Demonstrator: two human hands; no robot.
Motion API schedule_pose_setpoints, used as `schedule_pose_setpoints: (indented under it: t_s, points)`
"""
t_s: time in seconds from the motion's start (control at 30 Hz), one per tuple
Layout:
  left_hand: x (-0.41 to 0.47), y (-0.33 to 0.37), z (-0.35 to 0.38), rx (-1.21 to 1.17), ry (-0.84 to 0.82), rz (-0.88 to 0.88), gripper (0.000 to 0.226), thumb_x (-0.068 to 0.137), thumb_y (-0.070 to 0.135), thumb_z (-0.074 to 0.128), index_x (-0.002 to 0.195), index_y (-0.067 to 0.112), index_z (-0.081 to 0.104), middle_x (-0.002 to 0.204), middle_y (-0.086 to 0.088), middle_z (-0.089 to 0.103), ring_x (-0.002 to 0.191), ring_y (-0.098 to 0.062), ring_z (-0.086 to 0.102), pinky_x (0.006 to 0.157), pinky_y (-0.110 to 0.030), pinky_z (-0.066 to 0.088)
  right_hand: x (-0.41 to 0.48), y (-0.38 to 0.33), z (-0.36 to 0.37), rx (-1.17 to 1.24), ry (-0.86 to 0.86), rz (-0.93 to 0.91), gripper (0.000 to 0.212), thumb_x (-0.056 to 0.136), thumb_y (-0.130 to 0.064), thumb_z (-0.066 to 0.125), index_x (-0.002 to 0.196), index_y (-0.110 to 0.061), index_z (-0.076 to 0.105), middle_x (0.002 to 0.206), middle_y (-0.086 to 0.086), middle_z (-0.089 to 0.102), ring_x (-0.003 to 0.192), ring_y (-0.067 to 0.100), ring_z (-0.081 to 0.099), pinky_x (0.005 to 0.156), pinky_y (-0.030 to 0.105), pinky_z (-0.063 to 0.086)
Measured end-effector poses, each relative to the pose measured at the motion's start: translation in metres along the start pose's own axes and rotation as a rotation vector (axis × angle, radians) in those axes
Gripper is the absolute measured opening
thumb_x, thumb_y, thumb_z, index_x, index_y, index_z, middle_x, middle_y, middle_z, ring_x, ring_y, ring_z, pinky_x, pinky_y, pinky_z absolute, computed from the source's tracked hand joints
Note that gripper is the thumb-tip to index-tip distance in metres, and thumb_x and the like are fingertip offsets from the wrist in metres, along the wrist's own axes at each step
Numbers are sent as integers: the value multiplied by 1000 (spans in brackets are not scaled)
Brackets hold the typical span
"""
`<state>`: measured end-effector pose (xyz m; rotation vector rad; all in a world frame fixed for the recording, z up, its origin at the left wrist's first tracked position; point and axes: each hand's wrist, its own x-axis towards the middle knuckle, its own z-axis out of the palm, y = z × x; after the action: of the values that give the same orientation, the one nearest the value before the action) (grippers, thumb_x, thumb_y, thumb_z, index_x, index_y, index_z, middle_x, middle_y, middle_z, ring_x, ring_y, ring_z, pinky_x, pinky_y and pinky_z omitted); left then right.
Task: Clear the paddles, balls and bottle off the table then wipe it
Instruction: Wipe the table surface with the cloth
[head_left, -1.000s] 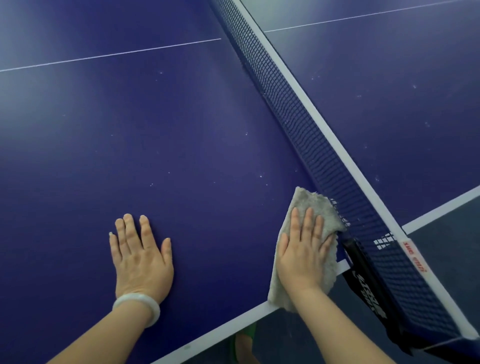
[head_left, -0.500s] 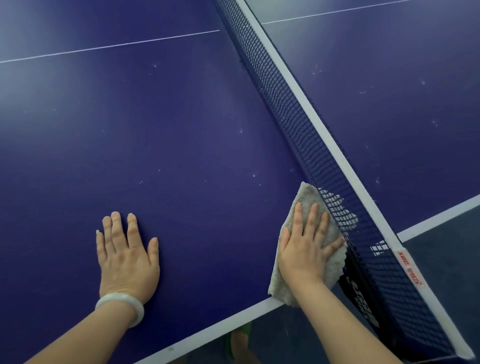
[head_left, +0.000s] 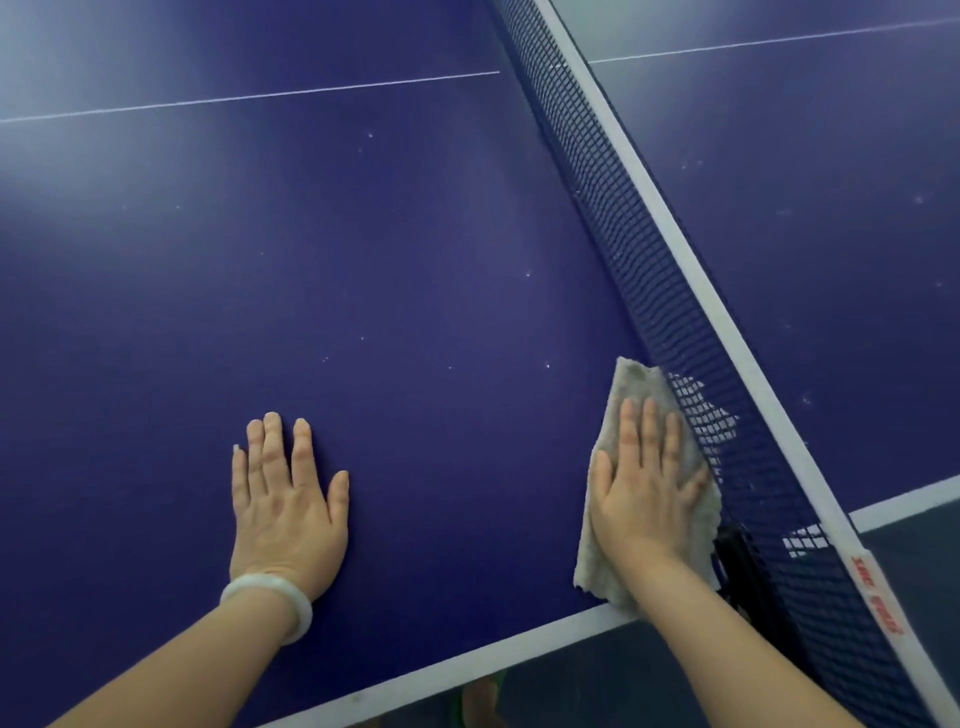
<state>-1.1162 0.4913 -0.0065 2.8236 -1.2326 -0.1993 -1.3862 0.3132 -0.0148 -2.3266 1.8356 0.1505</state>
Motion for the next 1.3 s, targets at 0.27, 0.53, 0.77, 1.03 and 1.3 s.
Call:
schedule_pose_setpoints:
  t_s: [0.27, 0.53, 0.77, 1.03, 1.3]
  points:
    - [0, 0, 1, 7, 0, -2, 69, 100, 47, 15, 154, 6, 19, 163, -16, 4, 151, -26, -6, 123, -45, -2, 42, -69, -6, -9, 3, -202, 62, 100, -43, 5, 155, -21, -13, 163, 3, -18, 149, 25, -19, 119, 57, -7]
    - [1, 0, 0, 4, -8, 9, 78, 93, 53, 9, 154, 5, 21, 163, -17, 6, 151, -26, -5, 123, -44, -3, 40, -11, -8, -59, 5, -345, 64, 98, -44, 12, 157, -27, -4, 165, -5, -9, 150, 14, -16, 122, 51, -3]
    - [1, 0, 1, 21, -17, 4, 78, 93, 53, 8, 154, 6, 21, 163, -17, 6, 151, -27, -4, 123, -47, 2, 110, -79, -21, 53, 18, -187, 62, 101, -39, 13, 156, -18, -8, 164, 3, -12, 151, 20, -14, 123, 48, -4]
    - [1, -1, 1, 34, -25, 0, 75, 95, 51, 10, 153, 6, 23, 162, -18, 9, 151, -28, 0, 122, -49, 7, 128, -59, -22, -5, 51, -224, 63, 100, -42, 14, 157, -20, -4, 165, 1, -7, 151, 17, -8, 120, 42, -5]
    - [2, -2, 4, 34, -29, -3, 74, 95, 51, 8, 154, 8, 20, 163, -16, 8, 151, -28, -1, 123, -49, 9, 167, -151, -26, 0, 3, -415, 60, 102, -38, 14, 158, -21, 0, 165, -2, -6, 151, 17, -10, 119, 42, -12]
